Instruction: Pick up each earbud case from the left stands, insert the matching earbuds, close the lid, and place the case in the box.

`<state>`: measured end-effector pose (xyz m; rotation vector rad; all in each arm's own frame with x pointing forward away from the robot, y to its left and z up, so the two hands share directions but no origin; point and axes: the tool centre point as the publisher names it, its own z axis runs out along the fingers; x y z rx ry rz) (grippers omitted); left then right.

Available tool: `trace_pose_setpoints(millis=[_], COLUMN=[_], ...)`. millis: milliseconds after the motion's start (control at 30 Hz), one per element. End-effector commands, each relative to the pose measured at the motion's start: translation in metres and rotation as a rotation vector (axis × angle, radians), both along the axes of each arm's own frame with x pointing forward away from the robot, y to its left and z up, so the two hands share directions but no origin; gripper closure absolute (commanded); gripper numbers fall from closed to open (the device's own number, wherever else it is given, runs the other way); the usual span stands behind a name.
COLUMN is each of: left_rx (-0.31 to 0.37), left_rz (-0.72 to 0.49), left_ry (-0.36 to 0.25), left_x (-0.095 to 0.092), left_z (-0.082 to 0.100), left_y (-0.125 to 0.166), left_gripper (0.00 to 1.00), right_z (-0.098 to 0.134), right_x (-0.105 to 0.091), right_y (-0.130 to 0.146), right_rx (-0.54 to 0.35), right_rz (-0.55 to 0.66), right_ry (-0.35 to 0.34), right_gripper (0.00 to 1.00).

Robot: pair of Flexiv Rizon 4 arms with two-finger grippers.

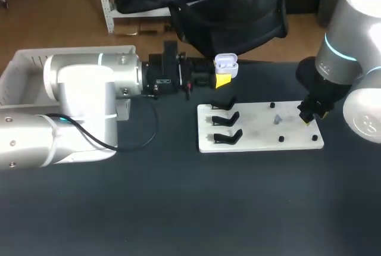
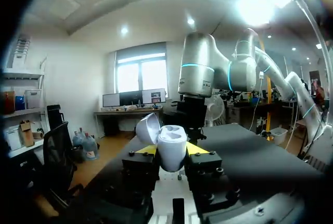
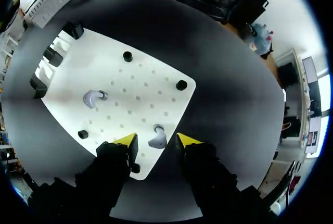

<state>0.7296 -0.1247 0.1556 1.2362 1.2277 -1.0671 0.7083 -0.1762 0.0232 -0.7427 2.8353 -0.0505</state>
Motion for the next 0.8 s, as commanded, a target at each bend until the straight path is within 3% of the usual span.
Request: trace_pose_setpoints(millis=[33, 267, 433, 667, 733, 800], left_rx=[-0.005, -0.005, -0.005, -0.005, -0.005, -0.005], left_rz=[0.007, 0.007, 0.007, 0.007, 0.007, 0.007], left_ry=[-0.005, -0.005, -0.005, -0.005, -0.005, -0.005], left_x=[-0.0021, -0.0021, -0.0021, -0.0021, -0.0021, -0.0021], left_z=[-0.0009, -0.0009, -0.0009, -0.0009, -0.0009, -0.0009], left_y=[-0.0001, -0.0001, -0.0001, -0.0001, -0.0001, -0.0001], left_gripper=[1.0, 1.0, 1.0, 1.0, 1.0, 1.0], right_z=[-0.0023, -0.002, -0.0021, -0.0012, -0.0009, 0.0006], right_x=[0.0026, 0.0048, 0.0059, 0.0053, 0.0051, 0.0045], right_y=[-0.0009, -0.0025, -0.002, -0.0012, -0.0011, -0.0009], right_rx=[-0.001, -0.001, -0.001, -0.009, -0.011, -0.014], right_rz=[-0.005, -0.013, -0.012, -0.011, -0.01, -0.01], right_ry=[0.004, 0.003, 0.005, 0.006, 0.006, 0.005], right_gripper=[0.55, 0.6, 0.75, 0.81, 1.0, 1.0])
